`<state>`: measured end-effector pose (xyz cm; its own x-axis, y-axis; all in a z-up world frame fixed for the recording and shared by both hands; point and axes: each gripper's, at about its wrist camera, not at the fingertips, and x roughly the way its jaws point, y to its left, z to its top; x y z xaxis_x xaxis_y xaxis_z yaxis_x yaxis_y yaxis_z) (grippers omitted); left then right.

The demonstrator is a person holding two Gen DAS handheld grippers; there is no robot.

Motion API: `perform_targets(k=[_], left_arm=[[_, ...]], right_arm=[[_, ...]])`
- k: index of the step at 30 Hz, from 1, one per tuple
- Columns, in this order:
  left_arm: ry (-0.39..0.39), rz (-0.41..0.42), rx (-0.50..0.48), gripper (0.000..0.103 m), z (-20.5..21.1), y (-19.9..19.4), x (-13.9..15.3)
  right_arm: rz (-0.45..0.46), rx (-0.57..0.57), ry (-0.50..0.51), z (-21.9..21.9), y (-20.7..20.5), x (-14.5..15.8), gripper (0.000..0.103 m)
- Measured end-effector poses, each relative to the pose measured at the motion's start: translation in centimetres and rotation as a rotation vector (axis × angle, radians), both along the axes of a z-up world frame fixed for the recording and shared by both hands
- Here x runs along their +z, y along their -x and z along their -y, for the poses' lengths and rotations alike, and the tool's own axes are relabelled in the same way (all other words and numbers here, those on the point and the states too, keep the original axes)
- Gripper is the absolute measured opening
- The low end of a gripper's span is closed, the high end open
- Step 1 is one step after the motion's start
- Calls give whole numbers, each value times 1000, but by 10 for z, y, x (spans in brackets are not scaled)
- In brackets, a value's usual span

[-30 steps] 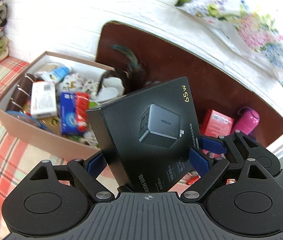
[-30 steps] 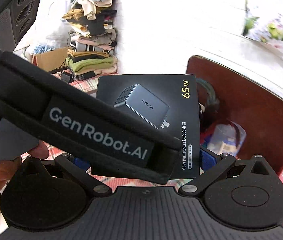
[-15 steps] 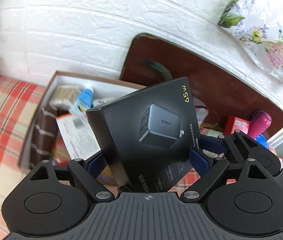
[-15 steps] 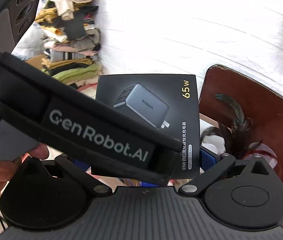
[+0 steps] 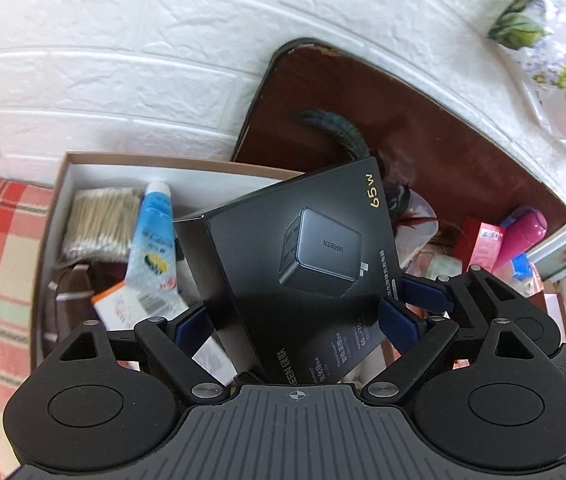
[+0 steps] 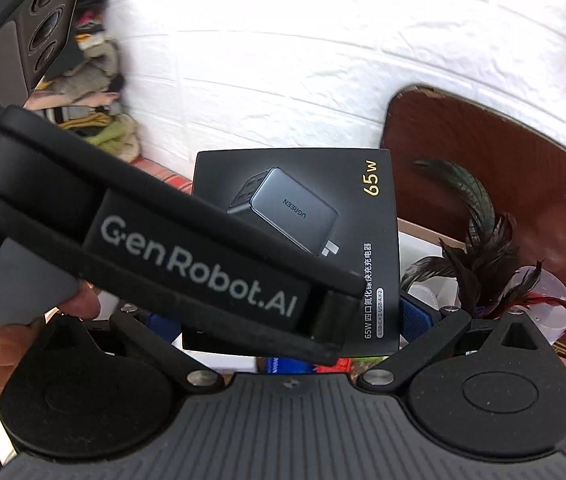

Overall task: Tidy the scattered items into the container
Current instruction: 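Lift and carry the black charger box in the left tool over the cardboard box, then lower the charger box into the cardboard box and open the left tool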

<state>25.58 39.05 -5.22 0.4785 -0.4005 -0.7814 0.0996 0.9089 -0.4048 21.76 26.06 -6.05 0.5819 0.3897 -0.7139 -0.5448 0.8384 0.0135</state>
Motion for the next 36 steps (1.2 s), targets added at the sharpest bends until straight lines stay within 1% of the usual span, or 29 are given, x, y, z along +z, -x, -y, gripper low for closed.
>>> perform_targets(k=[3,5,7,8,10,12,16,19,22,23,25,27,29,32,34,35,36], left_arm=[[-1,-27,-11,91,0,-21,-8],[-25,-38,-3,95,3,-35,-14],[-68,-35,32,95,3,-45,-17],[-78,-38,49,95,0,-48,-19],[-72,-47,69,95,-7,-51,-21],[-67,-52,70,94,-14,-49,-24],[-105,-72,33,94,-11,-45,-32],[-134,-65,0,92,-5,-40,-36],[-129,-56,-7,85,-3,-42,-39],[-126,-53,-8,79,-2,-42,-39],[-106,-57,-6,75,0,-48,-41],[-108,-53,-15,70,6,-55,-41],[-118,-45,-26,68,13,-63,-41],[-131,-38,-34,69,22,-73,-42],[-136,-40,-33,71,27,-79,-44],[-140,-42,-29,78,29,-81,-45],[-147,-46,-24,83,30,-82,-47]], right_arm=[[-13,-37,6,-2,-16,-6,102],[-48,-85,-6,1,-29,-15,102],[-83,-133,-18,4,-42,-25,102],[-101,-157,-19,6,-49,-29,102],[-140,-200,28,8,-58,-40,102],[-139,-191,37,13,-57,-42,102],[-133,-182,19,18,-50,-42,102],[-122,-179,12,20,-45,-41,102],[-111,-168,6,23,-41,-40,96],[-111,-162,5,23,-41,-40,92],[-111,-158,9,24,-44,-41,86],[-110,-158,15,25,-49,-41,72],[-110,-158,21,26,-54,-42,70],[-109,-158,30,27,-61,-43,70],[-108,-158,36,28,-66,-43,73],[-108,-158,39,29,-68,-44,75],[-108,-158,42,29,-71,-44,77]])
